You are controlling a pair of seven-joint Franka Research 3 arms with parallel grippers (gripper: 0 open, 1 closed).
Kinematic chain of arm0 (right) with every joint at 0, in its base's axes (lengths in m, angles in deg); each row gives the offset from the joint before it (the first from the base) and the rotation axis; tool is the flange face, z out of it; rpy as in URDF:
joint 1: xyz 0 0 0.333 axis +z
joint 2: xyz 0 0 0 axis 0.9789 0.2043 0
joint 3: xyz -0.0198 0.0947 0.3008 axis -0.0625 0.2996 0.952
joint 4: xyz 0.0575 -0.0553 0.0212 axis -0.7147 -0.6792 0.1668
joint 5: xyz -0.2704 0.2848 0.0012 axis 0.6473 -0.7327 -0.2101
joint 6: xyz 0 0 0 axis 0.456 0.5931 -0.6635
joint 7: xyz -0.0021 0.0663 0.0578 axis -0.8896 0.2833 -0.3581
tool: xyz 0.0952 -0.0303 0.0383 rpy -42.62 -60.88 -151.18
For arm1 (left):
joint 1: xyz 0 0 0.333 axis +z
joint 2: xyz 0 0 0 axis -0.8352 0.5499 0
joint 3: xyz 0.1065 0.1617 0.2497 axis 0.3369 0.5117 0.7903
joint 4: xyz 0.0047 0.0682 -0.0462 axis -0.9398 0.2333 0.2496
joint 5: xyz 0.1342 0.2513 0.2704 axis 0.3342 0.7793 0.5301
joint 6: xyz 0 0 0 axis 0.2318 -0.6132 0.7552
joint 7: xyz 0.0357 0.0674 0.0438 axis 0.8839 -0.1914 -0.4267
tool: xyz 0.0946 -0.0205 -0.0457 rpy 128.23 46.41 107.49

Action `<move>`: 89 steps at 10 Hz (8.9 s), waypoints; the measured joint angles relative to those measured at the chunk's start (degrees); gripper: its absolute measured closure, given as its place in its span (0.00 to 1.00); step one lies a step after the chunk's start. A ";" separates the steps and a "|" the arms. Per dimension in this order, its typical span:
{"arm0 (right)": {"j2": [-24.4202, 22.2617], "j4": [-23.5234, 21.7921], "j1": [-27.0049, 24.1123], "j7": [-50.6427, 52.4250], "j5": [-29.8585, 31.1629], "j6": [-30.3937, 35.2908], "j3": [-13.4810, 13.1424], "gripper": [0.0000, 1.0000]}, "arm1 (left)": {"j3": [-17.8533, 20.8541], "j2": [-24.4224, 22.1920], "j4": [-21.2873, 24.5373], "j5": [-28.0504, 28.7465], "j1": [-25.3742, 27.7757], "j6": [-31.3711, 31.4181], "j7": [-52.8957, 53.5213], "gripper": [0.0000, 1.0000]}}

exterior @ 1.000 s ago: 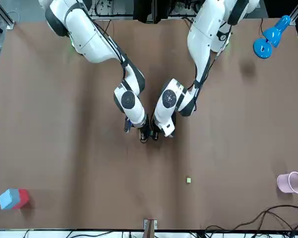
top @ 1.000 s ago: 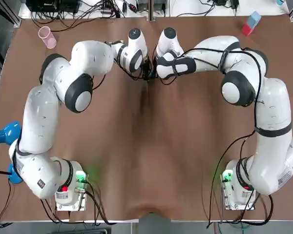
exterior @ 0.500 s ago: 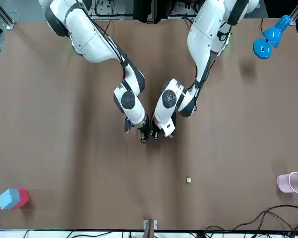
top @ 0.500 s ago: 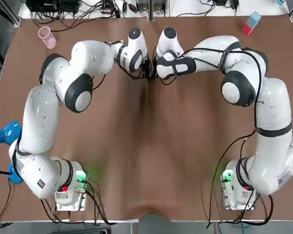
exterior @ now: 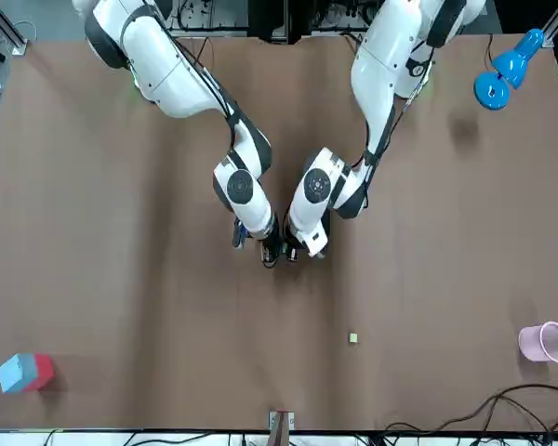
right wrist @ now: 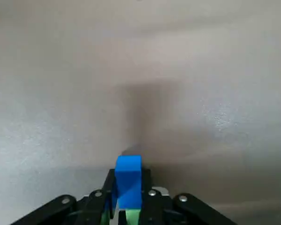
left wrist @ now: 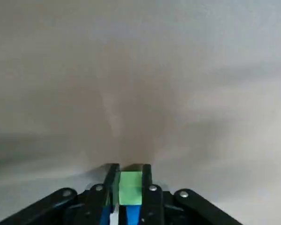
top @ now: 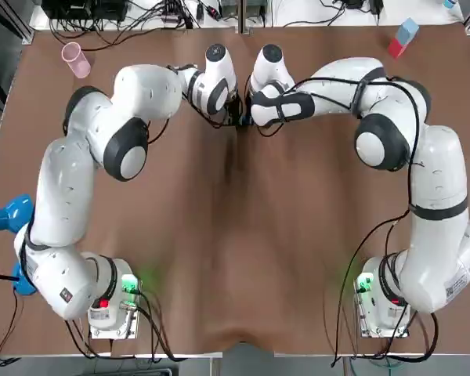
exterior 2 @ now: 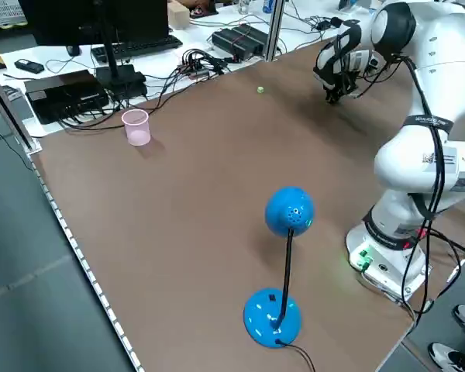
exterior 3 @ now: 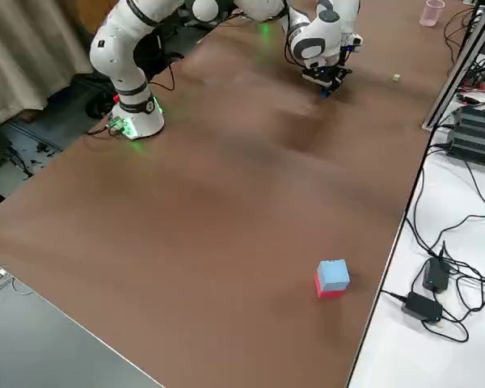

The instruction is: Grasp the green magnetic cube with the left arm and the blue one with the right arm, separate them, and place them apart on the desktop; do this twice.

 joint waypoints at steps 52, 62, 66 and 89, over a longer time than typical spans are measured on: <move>-21.96 -15.49 -11.24 21.37 0.87 13.67 -2.77 0.13 | -3.96 2.28 -2.04 8.95 0.80 3.72 -9.11 0.67; -14.06 -13.68 -4.86 3.69 0.10 3.57 0.79 0.13 | -4.14 2.03 -3.50 8.95 0.91 3.73 -9.11 0.77; -12.12 -13.21 -4.26 3.12 0.11 -1.54 1.11 0.15 | -4.21 1.46 -3.85 8.95 1.03 3.45 -9.11 0.77; -9.37 -12.47 -3.76 3.03 1.18 -9.51 1.60 0.69 | -5.33 -1.75 -3.93 7.18 2.18 -0.59 -8.52 0.77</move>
